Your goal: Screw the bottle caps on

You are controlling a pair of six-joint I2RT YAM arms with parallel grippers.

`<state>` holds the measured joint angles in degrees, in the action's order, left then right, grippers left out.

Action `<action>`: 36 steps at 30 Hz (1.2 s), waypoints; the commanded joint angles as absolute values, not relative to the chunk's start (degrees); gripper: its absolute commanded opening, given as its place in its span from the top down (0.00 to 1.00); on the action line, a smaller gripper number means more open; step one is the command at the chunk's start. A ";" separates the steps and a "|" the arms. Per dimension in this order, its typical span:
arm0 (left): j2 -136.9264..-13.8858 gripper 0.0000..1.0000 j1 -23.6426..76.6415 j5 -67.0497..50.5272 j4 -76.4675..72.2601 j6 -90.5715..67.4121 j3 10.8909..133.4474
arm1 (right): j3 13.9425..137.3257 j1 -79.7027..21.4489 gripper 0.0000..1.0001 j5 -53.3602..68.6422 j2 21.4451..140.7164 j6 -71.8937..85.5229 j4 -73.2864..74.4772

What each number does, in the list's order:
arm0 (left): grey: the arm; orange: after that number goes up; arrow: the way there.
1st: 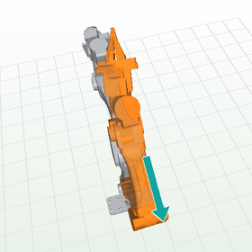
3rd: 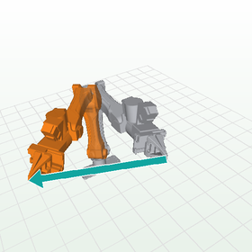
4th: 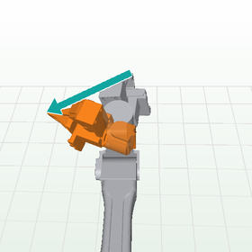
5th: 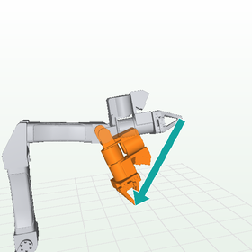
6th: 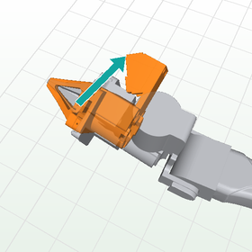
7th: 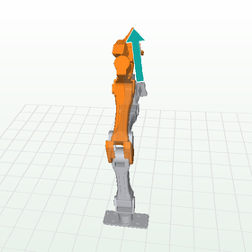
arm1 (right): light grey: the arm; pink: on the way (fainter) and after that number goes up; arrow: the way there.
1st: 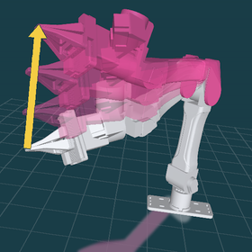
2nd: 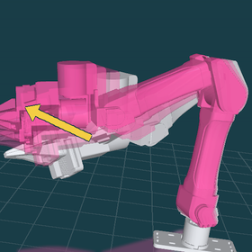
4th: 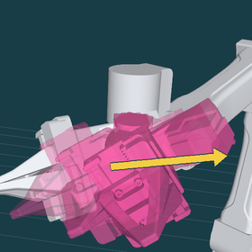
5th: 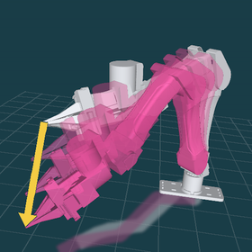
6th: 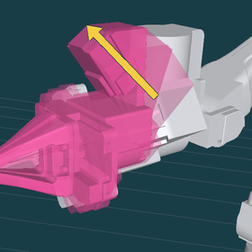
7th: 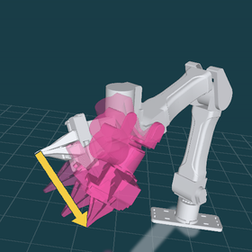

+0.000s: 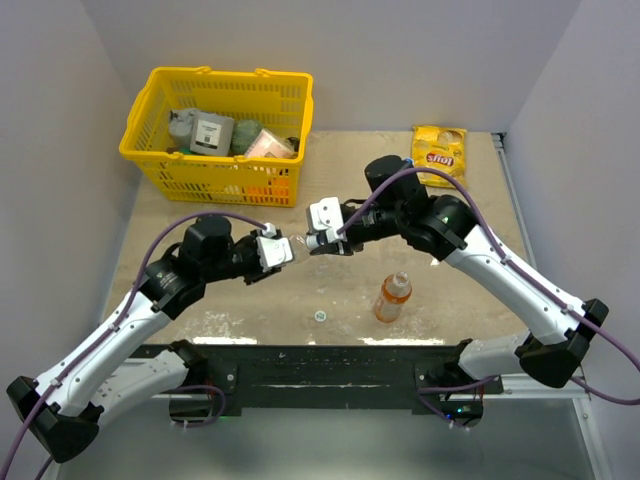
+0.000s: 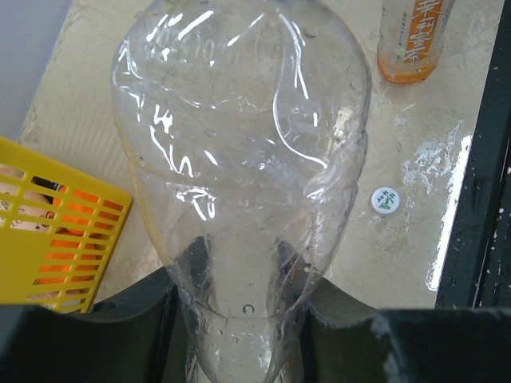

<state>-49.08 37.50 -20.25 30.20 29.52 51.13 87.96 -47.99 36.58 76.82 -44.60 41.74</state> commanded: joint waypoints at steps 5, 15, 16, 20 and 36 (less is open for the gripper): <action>-48.52 0.50 36.74 -18.64 25.58 27.16 52.21 | 92.27 -47.90 1.00 31.83 78.13 -40.42 41.56; -42.99 0.01 36.04 -13.98 21.89 21.63 44.75 | 103.79 -37.53 1.00 17.86 87.53 -52.29 61.16; -42.54 0.00 35.69 -13.10 21.36 21.01 44.13 | 104.49 -36.40 1.00 16.71 88.41 -53.86 64.04; -40.08 0.00 33.31 -12.92 20.31 19.60 42.19 | 106.26 -33.05 1.00 12.48 90.96 -55.72 67.93; -38.05 0.02 31.03 -16.78 19.42 18.46 39.55 | 113.73 -30.50 1.00 -0.78 97.47 -69.60 81.56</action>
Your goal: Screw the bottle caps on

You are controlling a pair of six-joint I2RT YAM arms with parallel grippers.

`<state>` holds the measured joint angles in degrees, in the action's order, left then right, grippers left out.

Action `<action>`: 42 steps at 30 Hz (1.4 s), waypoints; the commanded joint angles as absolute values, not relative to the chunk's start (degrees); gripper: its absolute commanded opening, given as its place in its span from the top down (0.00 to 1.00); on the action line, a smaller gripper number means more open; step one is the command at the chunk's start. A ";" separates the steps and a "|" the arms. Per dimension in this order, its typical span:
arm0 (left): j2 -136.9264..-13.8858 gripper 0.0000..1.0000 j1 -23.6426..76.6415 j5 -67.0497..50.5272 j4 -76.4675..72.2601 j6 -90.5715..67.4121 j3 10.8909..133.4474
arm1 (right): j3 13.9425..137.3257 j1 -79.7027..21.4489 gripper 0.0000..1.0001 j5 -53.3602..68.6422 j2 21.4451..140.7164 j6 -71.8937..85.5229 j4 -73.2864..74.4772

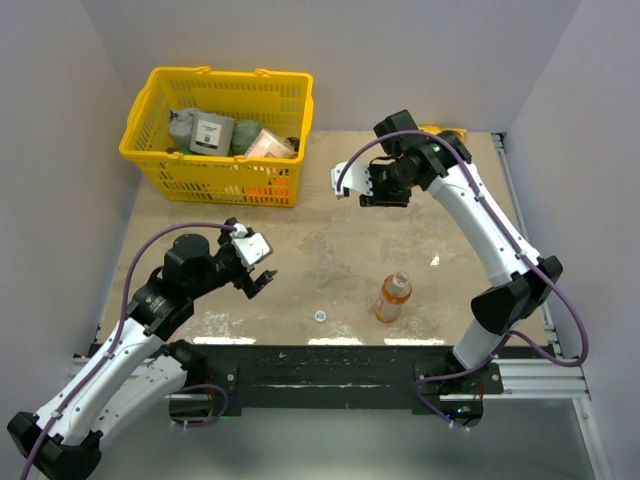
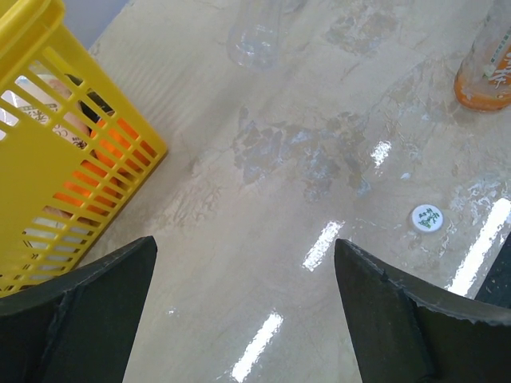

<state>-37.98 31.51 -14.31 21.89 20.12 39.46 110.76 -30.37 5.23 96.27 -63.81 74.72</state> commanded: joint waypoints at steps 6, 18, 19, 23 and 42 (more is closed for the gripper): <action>-38.41 0.02 30.85 -17.49 19.86 18.37 40.16 | 111.01 -31.37 1.00 -5.01 98.96 -74.79 81.47; -38.41 0.02 30.32 -18.72 21.01 18.54 40.25 | 108.37 -34.28 1.00 -10.02 101.95 -79.36 81.74; -38.41 0.02 30.32 -18.72 20.92 18.46 40.17 | 108.11 -34.54 1.00 -10.28 102.21 -79.28 81.83; -38.32 0.02 30.06 -19.07 21.01 18.46 39.90 | 109.24 -35.24 1.00 -10.72 103.44 -79.19 81.74; -37.18 0.02 29.27 -19.77 20.83 18.28 38.15 | 111.79 -38.23 0.60 -11.34 107.93 -80.51 81.56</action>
<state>-37.89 29.95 -18.35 21.93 19.99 38.96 109.19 -37.69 -9.58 106.96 -78.72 75.85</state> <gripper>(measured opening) 0.978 0.368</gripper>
